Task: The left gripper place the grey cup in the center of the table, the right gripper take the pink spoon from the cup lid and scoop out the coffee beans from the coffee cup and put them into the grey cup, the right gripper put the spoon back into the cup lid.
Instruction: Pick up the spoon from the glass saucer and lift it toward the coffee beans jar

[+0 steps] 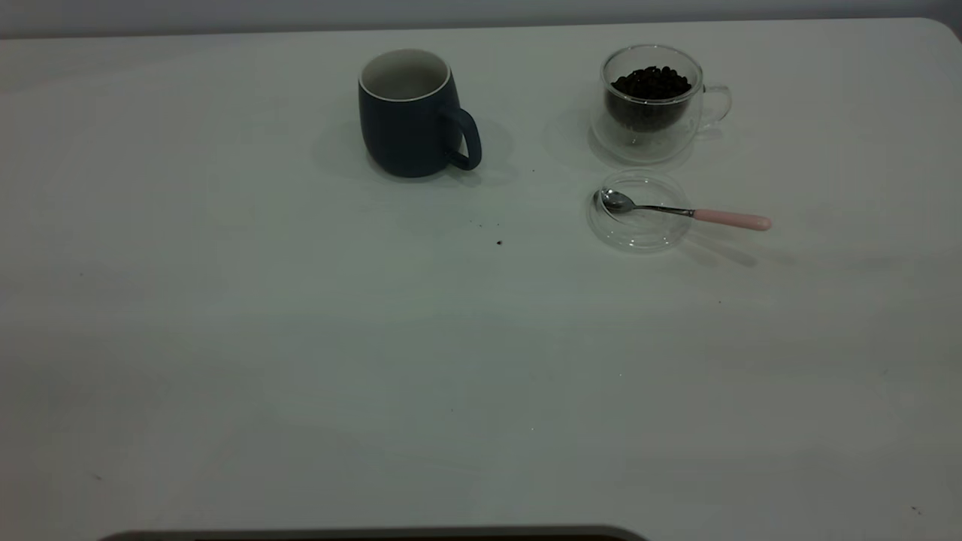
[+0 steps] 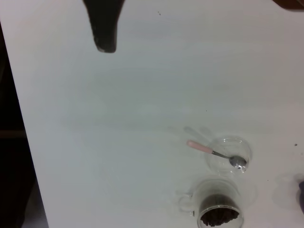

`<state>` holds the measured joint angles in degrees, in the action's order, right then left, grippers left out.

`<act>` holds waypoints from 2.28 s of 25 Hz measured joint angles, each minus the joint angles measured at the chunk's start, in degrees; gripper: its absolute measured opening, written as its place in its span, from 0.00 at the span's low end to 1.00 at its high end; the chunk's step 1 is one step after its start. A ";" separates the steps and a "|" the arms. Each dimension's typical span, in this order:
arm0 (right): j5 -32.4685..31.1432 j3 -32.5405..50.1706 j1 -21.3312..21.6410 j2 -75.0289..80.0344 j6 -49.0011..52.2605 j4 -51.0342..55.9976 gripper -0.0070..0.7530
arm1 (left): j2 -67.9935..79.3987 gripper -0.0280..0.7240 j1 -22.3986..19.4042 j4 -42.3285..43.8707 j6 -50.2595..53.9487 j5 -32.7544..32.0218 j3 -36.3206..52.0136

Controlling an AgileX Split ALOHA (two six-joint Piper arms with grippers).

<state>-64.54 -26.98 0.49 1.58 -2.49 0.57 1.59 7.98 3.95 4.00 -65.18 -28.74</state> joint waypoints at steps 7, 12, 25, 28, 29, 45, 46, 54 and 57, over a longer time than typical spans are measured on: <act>0.00 0.00 0.00 0.00 0.00 0.00 0.77 | -2.63 0.79 -4.67 -0.49 -1.15 -0.09 0.82; 0.00 0.00 0.00 0.00 0.00 0.00 0.77 | -2.63 0.79 -5.29 -0.53 -1.57 -0.09 0.82; 0.00 0.00 0.00 0.00 0.00 0.00 0.77 | -2.63 0.79 -5.29 -0.41 -1.63 -0.09 0.87; 0.00 0.00 0.00 0.00 0.00 0.00 0.77 | -2.63 0.79 -5.29 -0.41 -1.63 -0.09 0.87; 0.00 0.00 0.00 0.00 0.00 0.00 0.77 | -2.63 0.79 -5.29 -0.41 -1.63 -0.09 0.87; 0.26 -0.59 0.00 1.36 0.02 4.00 0.77 | -2.63 0.79 -5.29 -0.41 -1.58 -0.09 0.87; 0.81 -1.32 0.00 3.09 0.22 5.11 0.77 | -2.63 0.79 -5.29 -0.41 -1.58 -0.09 0.87; 12.59 -9.02 0.00 32.97 0.40 14.52 0.77 | -2.63 0.79 -5.29 -0.37 -1.52 -0.09 0.87; 17.58 -9.83 0.00 44.65 0.40 18.36 0.78 | -2.63 0.79 -5.29 -0.37 -1.52 -0.09 0.87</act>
<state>-46.95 -36.81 0.49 46.22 -2.09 18.93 -1.04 2.69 3.58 2.48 -65.27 -27.87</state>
